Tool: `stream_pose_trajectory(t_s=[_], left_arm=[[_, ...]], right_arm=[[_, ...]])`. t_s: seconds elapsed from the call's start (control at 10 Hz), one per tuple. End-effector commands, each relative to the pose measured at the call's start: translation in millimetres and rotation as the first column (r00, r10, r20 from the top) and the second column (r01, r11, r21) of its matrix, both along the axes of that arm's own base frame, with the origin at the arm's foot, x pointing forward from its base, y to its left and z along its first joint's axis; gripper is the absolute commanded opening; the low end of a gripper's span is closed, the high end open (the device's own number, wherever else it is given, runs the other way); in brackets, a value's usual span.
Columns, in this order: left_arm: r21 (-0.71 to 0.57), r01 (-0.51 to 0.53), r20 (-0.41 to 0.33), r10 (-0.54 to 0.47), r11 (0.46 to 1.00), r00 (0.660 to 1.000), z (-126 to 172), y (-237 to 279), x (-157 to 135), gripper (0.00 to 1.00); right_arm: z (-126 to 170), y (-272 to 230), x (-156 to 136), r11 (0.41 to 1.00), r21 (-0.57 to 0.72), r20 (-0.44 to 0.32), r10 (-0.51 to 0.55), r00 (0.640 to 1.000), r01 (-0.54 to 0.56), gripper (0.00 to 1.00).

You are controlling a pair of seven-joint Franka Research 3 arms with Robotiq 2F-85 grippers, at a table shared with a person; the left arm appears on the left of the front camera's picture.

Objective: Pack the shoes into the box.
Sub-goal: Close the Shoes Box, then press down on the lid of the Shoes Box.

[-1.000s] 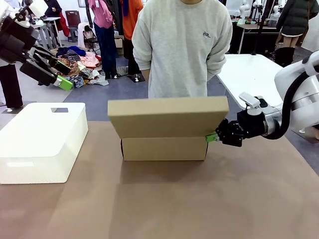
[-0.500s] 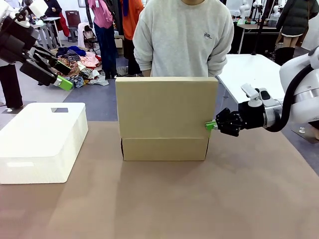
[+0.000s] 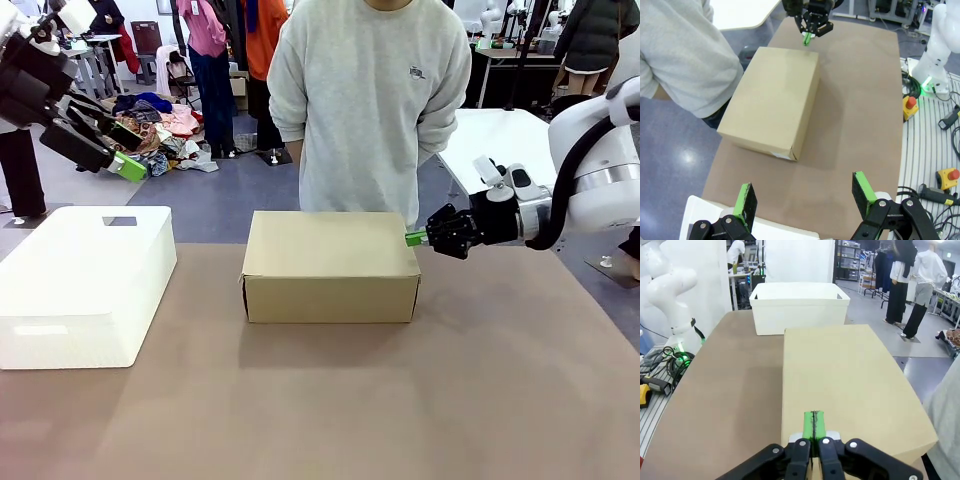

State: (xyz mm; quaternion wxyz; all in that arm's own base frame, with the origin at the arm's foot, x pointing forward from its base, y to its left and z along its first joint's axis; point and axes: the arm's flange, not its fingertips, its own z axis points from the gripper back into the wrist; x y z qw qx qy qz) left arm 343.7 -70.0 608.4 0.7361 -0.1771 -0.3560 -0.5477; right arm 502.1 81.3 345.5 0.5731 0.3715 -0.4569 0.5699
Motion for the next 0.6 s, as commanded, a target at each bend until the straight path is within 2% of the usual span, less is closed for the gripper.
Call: stream_pose_trajectory(t_s=[0.0, 0.5], left_arm=[[-0.013, 0.016, 0.005, -0.016, 1.0, 1.0, 0.0, 0.0, 0.2, 1.0], [-0.013, 0.016, 0.005, -0.016, 1.0, 1.0, 0.0, 0.0, 0.2, 1.0]], right_arm=[[-2.9, -0.8, -2.9, 1.0, -0.003, 0.003, 0.0, 1.0, 0.0, 0.0], [-2.9, -0.8, -2.9, 1.0, -0.003, 0.003, 0.0, 1.0, 0.0, 0.0]])
